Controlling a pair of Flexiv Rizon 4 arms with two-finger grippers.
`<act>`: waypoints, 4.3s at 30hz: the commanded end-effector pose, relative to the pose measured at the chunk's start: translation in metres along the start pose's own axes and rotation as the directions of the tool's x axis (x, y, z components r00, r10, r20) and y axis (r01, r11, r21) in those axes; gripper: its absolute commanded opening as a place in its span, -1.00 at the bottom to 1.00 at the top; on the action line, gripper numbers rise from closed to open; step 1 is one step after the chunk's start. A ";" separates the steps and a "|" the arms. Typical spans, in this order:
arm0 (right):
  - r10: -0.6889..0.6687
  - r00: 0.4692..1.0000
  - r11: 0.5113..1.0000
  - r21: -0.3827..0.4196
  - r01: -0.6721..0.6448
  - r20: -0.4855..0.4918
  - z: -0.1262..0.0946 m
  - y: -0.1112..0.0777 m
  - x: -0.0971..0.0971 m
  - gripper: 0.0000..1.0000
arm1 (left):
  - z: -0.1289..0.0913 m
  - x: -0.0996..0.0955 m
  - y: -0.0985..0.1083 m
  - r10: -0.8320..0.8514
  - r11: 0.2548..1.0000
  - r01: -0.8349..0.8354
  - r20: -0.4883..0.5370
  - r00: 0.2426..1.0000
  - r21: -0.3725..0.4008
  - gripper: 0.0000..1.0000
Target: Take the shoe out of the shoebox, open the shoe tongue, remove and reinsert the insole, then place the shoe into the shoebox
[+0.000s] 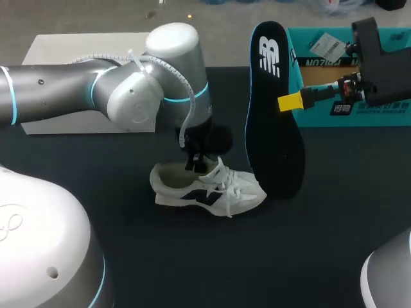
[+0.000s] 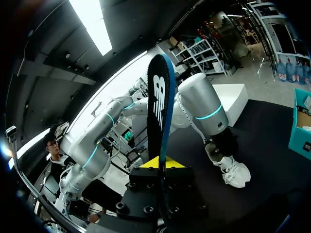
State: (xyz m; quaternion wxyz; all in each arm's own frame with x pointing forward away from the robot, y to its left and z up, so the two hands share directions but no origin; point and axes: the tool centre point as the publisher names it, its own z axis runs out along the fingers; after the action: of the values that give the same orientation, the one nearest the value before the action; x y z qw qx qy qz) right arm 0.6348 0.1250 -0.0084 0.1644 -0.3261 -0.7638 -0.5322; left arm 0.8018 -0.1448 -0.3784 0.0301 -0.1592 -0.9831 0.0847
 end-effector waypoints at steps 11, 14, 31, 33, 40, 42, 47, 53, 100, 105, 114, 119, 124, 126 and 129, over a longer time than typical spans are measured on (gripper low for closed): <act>0.001 1.000 1.000 0.004 -0.001 -0.002 0.004 0.003 -0.002 -1.00 | -0.035 0.011 -0.025 0.881 0.203 -0.965 -0.460 0.106 0.167 -1.00; 0.001 1.000 1.000 0.004 -0.001 -0.002 0.004 0.003 -0.002 -1.00 | -0.036 0.013 -0.028 0.878 0.232 -0.967 -0.451 0.162 0.105 -1.00; 0.001 1.000 1.000 0.004 -0.001 -0.002 0.004 0.003 -0.002 -1.00 | -0.023 -0.002 -0.015 0.910 0.112 -0.987 -0.411 0.054 0.119 -1.00; 0.001 1.000 1.000 0.004 -0.001 -0.002 0.004 0.003 -0.002 -1.00 | -0.021 -0.007 -0.014 0.911 0.077 -0.991 -0.412 0.026 0.107 -1.00; 0.001 1.000 1.000 0.004 -0.001 -0.002 0.004 0.003 -0.002 -1.00 | -0.015 -0.020 -0.016 0.910 0.022 -0.998 -0.414 -0.001 0.051 -1.00; 0.001 1.000 1.000 0.004 -0.001 -0.002 0.004 0.003 -0.002 -1.00 | -0.013 -0.022 -0.018 0.912 0.025 -0.999 -0.411 0.010 0.031 -1.00; 0.001 1.000 1.000 0.004 -0.001 -0.002 0.004 0.003 -0.002 -1.00 | -0.005 -0.025 -0.026 0.896 0.070 -0.998 -0.439 0.061 0.004 -1.00; 0.001 1.000 1.000 0.004 -0.001 -0.002 0.004 0.003 -0.002 -1.00 | 0.003 -0.030 -0.038 0.890 0.116 -0.993 -0.443 0.111 -0.014 -1.00; 0.001 1.000 1.000 0.004 -0.001 -0.002 0.004 0.003 -0.002 -1.00 | 0.025 -0.042 -0.053 0.863 0.430 -0.900 -0.261 0.433 -0.072 1.00; 0.001 1.000 1.000 0.004 -0.001 -0.002 0.004 0.003 -0.002 -1.00 | 0.010 -0.030 -0.056 0.887 0.384 -0.919 -0.239 0.395 -0.091 1.00; 0.001 1.000 1.000 0.004 -0.001 -0.002 0.004 0.003 -0.002 -1.00 | -0.027 -0.025 -0.054 0.906 0.373 -0.909 -0.140 0.400 -0.185 1.00; 0.001 1.000 1.000 0.004 -0.001 -0.002 0.004 0.003 -0.002 -1.00 | -0.048 -0.030 -0.050 0.924 0.353 -0.908 -0.066 0.376 -0.223 1.00; 0.001 1.000 1.000 0.004 -0.001 -0.002 0.004 0.003 -0.002 -1.00 | -0.066 -0.036 -0.046 0.925 0.352 -0.898 -0.048 0.376 -0.264 1.00; 0.001 1.000 1.000 0.004 -0.001 -0.002 0.004 0.003 -0.002 -1.00 | -0.071 -0.039 -0.042 0.930 0.346 -0.897 -0.026 0.367 -0.274 1.00; 0.001 1.000 1.000 0.004 -0.001 -0.002 0.004 0.003 -0.002 -1.00 | -0.080 -0.044 -0.033 0.942 0.326 -0.901 0.015 0.336 -0.286 1.00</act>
State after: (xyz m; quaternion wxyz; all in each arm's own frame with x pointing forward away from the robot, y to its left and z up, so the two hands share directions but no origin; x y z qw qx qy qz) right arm 0.6348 0.1250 -0.0085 0.1643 -0.3261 -0.7638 -0.5322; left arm 0.8398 -0.1949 -0.3021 -0.0981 -0.6796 -0.7258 -0.0412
